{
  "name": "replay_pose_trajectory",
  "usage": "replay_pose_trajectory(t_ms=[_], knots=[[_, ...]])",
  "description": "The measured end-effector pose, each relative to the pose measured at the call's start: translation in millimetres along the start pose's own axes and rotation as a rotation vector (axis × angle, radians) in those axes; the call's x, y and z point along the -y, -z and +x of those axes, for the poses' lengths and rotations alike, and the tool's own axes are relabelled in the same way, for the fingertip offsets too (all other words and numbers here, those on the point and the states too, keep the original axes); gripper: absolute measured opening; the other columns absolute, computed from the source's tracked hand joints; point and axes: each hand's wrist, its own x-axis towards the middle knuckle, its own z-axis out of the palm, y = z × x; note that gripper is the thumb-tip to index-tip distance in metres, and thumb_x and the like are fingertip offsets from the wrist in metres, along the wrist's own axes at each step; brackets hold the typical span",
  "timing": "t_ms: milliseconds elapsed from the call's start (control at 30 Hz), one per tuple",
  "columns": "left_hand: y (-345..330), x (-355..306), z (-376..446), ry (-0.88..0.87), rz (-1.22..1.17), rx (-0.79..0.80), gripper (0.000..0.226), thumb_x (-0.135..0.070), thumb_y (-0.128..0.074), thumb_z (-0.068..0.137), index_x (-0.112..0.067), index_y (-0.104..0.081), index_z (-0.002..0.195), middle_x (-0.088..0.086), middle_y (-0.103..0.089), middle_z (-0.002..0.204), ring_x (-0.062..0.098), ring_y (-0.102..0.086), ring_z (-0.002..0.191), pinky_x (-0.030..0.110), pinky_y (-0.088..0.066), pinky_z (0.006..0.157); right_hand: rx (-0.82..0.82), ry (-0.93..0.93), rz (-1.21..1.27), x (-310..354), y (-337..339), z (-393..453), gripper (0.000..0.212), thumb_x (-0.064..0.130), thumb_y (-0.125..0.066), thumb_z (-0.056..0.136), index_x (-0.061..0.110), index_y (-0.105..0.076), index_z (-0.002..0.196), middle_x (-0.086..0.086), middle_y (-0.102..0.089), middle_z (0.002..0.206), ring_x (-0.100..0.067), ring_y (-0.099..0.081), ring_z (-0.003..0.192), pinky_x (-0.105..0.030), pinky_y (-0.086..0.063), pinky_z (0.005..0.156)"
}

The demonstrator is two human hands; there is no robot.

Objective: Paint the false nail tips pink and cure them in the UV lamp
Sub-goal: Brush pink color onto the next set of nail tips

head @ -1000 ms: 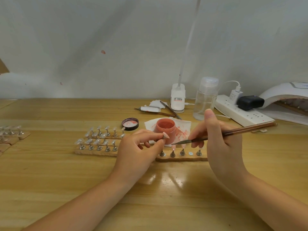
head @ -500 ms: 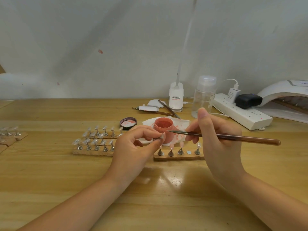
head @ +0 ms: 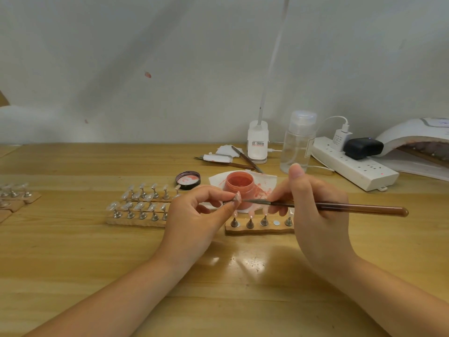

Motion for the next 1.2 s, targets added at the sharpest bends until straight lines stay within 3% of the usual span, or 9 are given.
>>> replay_pose_trajectory(t_ms=[133, 267, 400, 600, 767, 900, 1033, 1100, 1200], knots=[[0.2, -0.5, 0.0, -0.012, 0.010, 0.005, 0.008, -0.033, -0.070, 0.061, -0.028, -0.070, 0.067, 0.002, -0.068, 0.076, -0.003, -0.049, 0.055, 0.011, -0.041, 0.053, 0.015, -0.012, -0.070, -0.6, -0.9, 3.2, 0.036, 0.037, -0.041, 0.088, 0.023, -0.064, 0.064, 0.005, -0.065, 0.060, -0.006, -0.059, 0.055, -0.014, -0.043, 0.051], [0.9, 1.7, 0.3, -0.011, 0.037, 0.004, 0.008, -0.022, -0.074, 0.067, -0.029, -0.070, 0.067, 0.001, -0.068, 0.076, -0.002, -0.049, 0.057, 0.012, -0.041, 0.054, 0.032, -0.027, -0.015, -1.2, -0.7, 0.1, 0.042, 0.037, -0.042, 0.087, 0.014, -0.064, 0.059, 0.006, -0.063, 0.055, -0.003, -0.057, 0.050, -0.011, -0.042, 0.049], [0.2, -0.3, -0.1, -0.016, 0.016, 0.006, 0.011, -0.034, -0.069, 0.060, -0.027, -0.070, 0.068, 0.001, -0.068, 0.076, -0.002, -0.048, 0.056, 0.012, -0.040, 0.053, 0.008, -0.035, 0.019, -0.7, 1.6, -1.4, 0.046, 0.037, -0.041, 0.087, 0.010, -0.063, 0.056, -0.002, -0.061, 0.053, -0.004, -0.055, 0.047, -0.011, -0.042, 0.048], [0.1, -0.1, -0.5, -0.019, 0.025, 0.001, 0.013, -0.037, -0.068, 0.059, -0.028, -0.070, 0.067, 0.001, -0.068, 0.075, -0.002, -0.048, 0.054, 0.012, -0.040, 0.051, 0.018, -0.005, -0.068, -2.5, 0.1, 3.6, 0.035, 0.035, -0.042, 0.088, 0.022, -0.064, 0.065, 0.011, -0.064, 0.059, -0.004, -0.060, 0.057, -0.012, -0.043, 0.055], [1.2, 2.5, 0.6, -0.021, 0.052, 0.003, 0.010, -0.021, -0.074, 0.067, -0.031, -0.069, 0.067, -0.005, -0.068, 0.075, -0.003, -0.050, 0.057, 0.011, -0.040, 0.053, 0.036, -0.007, -0.044, -1.1, -1.1, -1.2, 0.041, 0.036, -0.042, 0.087, 0.015, -0.065, 0.059, 0.006, -0.063, 0.056, -0.004, -0.058, 0.050, -0.012, -0.043, 0.049], [0.5, 1.3, 0.0, -0.013, 0.024, -0.002, 0.009, -0.036, -0.069, 0.061, -0.029, -0.070, 0.067, 0.000, -0.068, 0.075, -0.001, -0.048, 0.055, 0.013, -0.040, 0.052, 0.004, -0.023, -0.003, 0.6, -0.6, -0.8, 0.042, 0.033, -0.044, 0.089, 0.014, -0.063, 0.058, 0.007, -0.062, 0.053, -0.003, -0.056, 0.049, -0.011, -0.042, 0.050], [-0.4, -0.3, -0.7, -0.011, 0.032, -0.025, 0.009, -0.037, -0.069, 0.060, -0.030, -0.069, 0.065, 0.001, -0.068, 0.073, -0.003, -0.046, 0.052, 0.012, -0.039, 0.052, -0.039, -0.064, -0.015, 0.3, -1.3, 2.4, 0.040, 0.029, -0.043, 0.094, 0.020, -0.063, 0.061, 0.012, -0.063, 0.054, -0.001, -0.055, 0.052, -0.009, -0.041, 0.053], [-0.1, -0.8, -0.7, -0.002, 0.036, -0.023, 0.004, -0.032, -0.072, 0.063, -0.031, -0.069, 0.065, 0.000, -0.068, 0.071, -0.003, -0.046, 0.052, 0.012, -0.038, 0.052, -0.031, -0.081, -0.018, 1.3, -3.1, 1.8, 0.038, 0.031, -0.041, 0.089, 0.020, -0.064, 0.060, 0.014, -0.063, 0.054, 0.001, -0.056, 0.053, -0.007, -0.040, 0.053], [0.7, 0.3, -0.6, -0.009, 0.048, -0.025, 0.015, -0.016, -0.074, 0.070, -0.030, -0.069, 0.066, -0.005, -0.066, 0.066, -0.004, -0.046, 0.049, 0.010, -0.037, 0.050, -0.015, -0.088, 0.003, 2.0, -4.1, -1.4, 0.041, 0.032, -0.042, 0.089, 0.013, -0.064, 0.060, 0.011, -0.062, 0.053, 0.000, -0.056, 0.051, -0.008, -0.040, 0.050]])
